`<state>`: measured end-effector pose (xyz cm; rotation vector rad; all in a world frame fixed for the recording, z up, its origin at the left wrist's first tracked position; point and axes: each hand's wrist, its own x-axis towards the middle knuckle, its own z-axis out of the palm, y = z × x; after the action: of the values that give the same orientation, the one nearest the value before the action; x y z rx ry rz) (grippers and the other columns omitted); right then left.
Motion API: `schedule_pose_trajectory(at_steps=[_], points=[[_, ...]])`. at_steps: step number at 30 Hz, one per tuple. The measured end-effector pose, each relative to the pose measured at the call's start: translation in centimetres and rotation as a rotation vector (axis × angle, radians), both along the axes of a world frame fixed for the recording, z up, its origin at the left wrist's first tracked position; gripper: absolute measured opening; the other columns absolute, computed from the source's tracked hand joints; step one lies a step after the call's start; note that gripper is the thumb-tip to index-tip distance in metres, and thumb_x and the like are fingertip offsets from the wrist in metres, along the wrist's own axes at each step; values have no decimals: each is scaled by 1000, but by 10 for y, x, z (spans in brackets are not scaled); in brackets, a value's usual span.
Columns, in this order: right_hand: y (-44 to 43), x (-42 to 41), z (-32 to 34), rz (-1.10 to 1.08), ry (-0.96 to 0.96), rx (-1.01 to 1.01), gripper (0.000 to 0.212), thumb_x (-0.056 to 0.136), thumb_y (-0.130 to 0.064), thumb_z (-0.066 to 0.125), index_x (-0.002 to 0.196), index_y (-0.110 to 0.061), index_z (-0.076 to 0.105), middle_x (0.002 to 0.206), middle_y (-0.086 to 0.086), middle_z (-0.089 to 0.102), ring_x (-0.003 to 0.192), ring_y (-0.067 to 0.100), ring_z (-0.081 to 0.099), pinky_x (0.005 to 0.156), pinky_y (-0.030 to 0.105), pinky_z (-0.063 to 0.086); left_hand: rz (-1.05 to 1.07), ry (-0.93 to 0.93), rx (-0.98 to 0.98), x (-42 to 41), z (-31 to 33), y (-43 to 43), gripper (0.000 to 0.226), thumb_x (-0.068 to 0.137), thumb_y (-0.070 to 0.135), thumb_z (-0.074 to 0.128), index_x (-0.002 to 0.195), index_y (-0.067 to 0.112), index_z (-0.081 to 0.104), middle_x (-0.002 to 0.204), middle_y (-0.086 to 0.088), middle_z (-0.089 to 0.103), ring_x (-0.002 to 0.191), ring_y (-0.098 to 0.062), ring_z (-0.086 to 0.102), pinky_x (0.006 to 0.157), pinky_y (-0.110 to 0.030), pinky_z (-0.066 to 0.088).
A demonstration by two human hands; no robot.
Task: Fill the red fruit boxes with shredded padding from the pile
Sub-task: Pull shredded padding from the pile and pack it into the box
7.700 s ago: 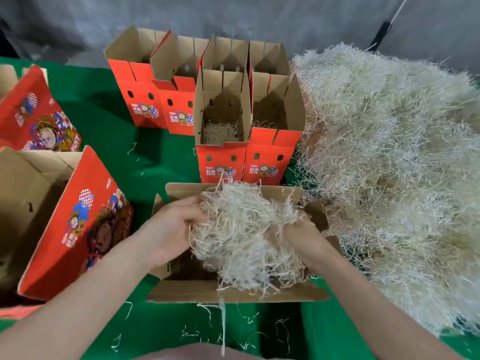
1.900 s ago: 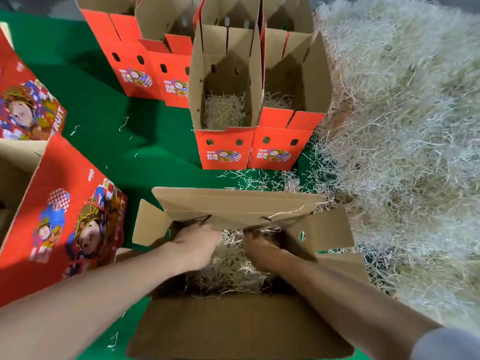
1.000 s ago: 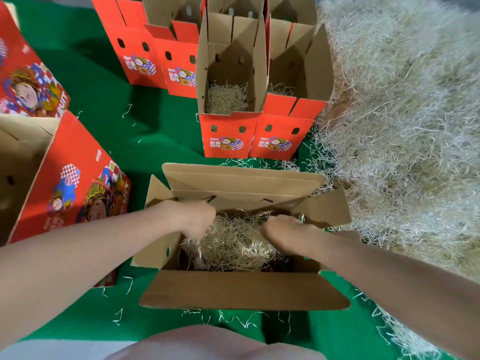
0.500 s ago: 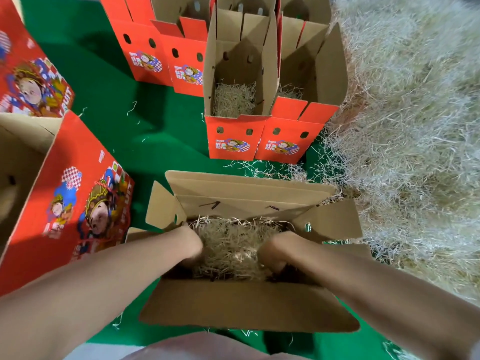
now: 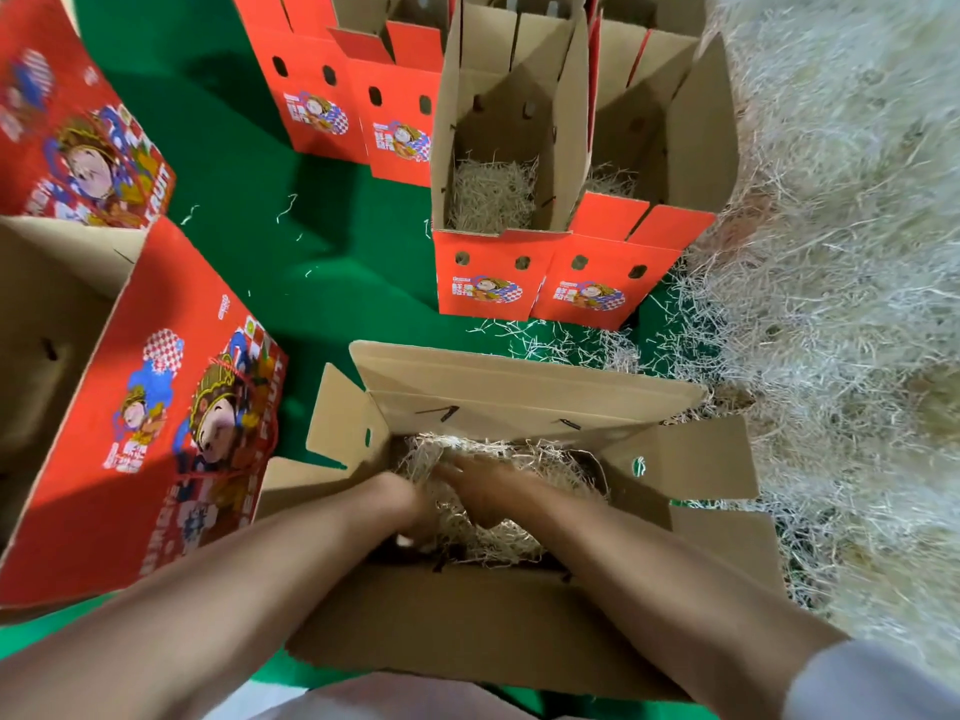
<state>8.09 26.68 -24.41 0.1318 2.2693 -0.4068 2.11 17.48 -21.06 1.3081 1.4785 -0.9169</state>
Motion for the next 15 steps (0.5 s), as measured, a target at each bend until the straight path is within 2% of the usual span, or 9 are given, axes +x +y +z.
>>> schedule_pose_trajectory(at_steps=[3,5,7,8,10,11,13,14,15], points=[[2,5,-2,-34,47,-59,84,78,10,53,146,-29,21,156,-5,6,134,30,33,99,44,42,-65,-6,-89,-1,7,3,31,91,1,46,121,-3,52,131,-20,48,114,-33,51,93,-38,44],[6,3,11,-52,116,-177,79,77,14,46,143,-26,31,152,1,25,126,22,44,92,36,48,-21,37,-82,-5,9,5,24,93,6,45,114,2,54,128,-18,51,103,-29,54,92,-36,45],[12,0,27,-87,265,-153,61,78,11,42,130,-20,51,130,10,55,96,18,61,72,33,54,57,48,62,-11,18,8,23,94,6,43,110,1,58,116,-16,59,86,-23,54,81,-34,50],[15,0,33,-121,342,-71,49,79,8,42,118,-15,60,114,12,64,87,21,63,69,36,54,72,66,195,-17,22,12,21,92,2,43,104,2,60,106,-14,62,77,-22,53,70,-33,48],[16,4,37,-173,381,91,31,82,4,45,102,-8,65,95,12,65,88,29,64,75,37,54,40,134,416,-24,28,19,22,88,-4,44,97,3,62,94,-11,62,72,-23,54,61,-32,45],[14,9,37,-172,316,107,30,83,4,46,105,-6,64,100,12,63,94,29,63,80,37,53,34,140,455,-25,28,22,24,87,-6,43,99,2,62,94,-12,61,73,-24,54,62,-32,47],[8,22,31,-133,80,8,49,84,8,46,129,-12,51,132,11,49,115,28,52,98,40,45,49,110,369,-21,20,25,32,89,-7,42,117,0,55,110,-14,59,79,-23,55,67,-32,50],[4,29,31,-95,-54,-49,54,86,7,46,135,-14,44,141,10,40,122,28,46,103,39,39,32,117,239,-18,12,23,39,91,-4,42,130,3,48,125,-16,53,93,-25,56,77,-34,50],[1,34,34,-42,-150,-73,50,89,3,45,136,-12,42,143,11,39,124,28,43,103,39,35,-28,170,103,-15,4,20,44,94,3,43,137,6,41,139,-16,43,116,-29,50,94,-41,44]])
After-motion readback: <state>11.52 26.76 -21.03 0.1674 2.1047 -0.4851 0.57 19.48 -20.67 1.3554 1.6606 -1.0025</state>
